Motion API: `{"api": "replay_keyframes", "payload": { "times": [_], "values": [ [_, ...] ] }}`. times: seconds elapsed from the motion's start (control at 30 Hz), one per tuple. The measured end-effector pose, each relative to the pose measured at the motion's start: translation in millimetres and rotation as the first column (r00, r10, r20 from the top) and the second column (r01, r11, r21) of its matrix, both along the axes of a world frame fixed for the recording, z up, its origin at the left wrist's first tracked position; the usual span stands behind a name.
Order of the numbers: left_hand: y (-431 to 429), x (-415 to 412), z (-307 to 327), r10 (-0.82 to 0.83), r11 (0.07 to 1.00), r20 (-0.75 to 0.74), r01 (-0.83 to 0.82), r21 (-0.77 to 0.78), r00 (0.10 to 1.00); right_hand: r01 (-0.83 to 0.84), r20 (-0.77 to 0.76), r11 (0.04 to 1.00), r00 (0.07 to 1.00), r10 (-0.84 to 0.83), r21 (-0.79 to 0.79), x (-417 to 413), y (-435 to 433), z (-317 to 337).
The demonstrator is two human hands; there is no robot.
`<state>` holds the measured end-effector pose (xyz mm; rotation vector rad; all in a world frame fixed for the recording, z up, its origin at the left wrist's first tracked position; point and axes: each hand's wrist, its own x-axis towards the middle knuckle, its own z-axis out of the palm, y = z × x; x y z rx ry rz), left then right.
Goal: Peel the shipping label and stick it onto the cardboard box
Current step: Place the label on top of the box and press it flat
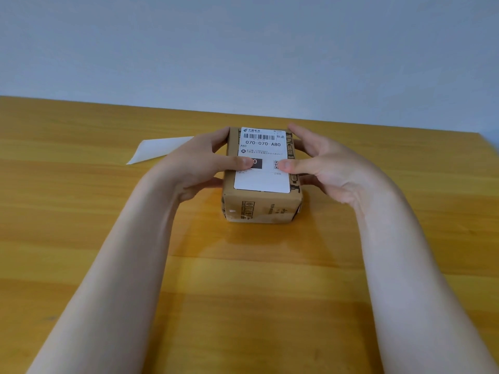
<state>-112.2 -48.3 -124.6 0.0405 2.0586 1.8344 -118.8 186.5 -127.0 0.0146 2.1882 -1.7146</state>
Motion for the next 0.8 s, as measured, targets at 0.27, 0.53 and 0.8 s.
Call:
{"api": "replay_keyframes", "payload": {
  "times": [0.27, 0.53, 0.8],
  "values": [
    [25, 1, -2, 0.234, 0.967, -0.093, -0.242, -0.085, 0.968, 0.161, -0.200, 0.976, 0.971, -0.130, 0.145, 4, -21, -1],
    [18, 2, 1, 0.096, 0.978, -0.087, -0.110, -0.174, 0.992, 0.086, -0.163, 0.978, 0.985, -0.055, 0.192, 4, -13, 1],
    [8, 3, 2, -0.105, 0.982, -0.030, 0.099, -0.160, 0.994, -0.098, -0.062, 0.962, 0.991, 0.117, 0.253, 5, -1, 3]
  ]
}}
